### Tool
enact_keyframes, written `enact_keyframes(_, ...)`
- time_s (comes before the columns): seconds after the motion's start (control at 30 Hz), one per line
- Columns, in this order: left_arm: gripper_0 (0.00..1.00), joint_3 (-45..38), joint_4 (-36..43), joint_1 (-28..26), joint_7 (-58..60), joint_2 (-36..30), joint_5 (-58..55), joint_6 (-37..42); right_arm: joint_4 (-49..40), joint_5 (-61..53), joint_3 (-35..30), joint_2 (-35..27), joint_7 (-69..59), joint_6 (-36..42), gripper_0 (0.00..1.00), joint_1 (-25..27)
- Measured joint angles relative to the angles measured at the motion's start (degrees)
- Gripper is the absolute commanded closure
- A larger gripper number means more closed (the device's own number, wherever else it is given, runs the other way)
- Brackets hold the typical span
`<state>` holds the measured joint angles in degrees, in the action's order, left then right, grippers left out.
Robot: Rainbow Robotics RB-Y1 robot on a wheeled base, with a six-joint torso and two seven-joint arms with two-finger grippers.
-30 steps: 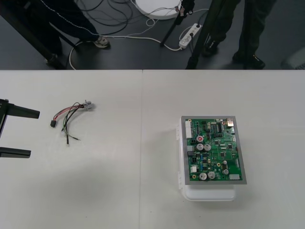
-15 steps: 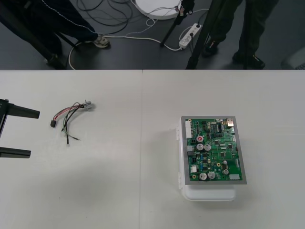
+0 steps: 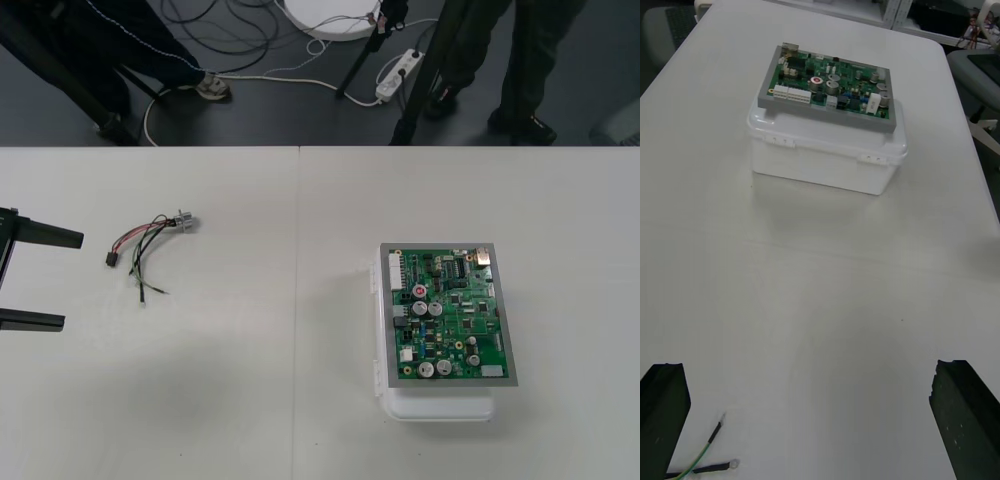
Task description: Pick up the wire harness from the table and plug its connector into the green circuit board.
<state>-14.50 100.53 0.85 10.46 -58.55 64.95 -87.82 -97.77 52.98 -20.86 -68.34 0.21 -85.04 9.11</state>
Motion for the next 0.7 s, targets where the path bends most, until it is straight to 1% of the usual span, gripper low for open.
enact_keyframes(0.43,0.05,0.74,-0.48,0.27,0.0,2.06,3.5,0.0,0.0,-0.02,0.0,0.01,0.0,0.01,0.0,0.04)
enact_keyframes(0.57,0.05,0.74,-0.52,1.7,0.0,2.06,4.98,0.0,0.0,-0.02,0.0,0.01,0.0,0.01,0.0,0.04)
enact_keyframes(0.7,0.06,0.74,-0.61,3.78,-0.06,2.06,8.77,0.0,0.0,-0.03,0.0,0.01,0.0,0.01,0.0,0.04)
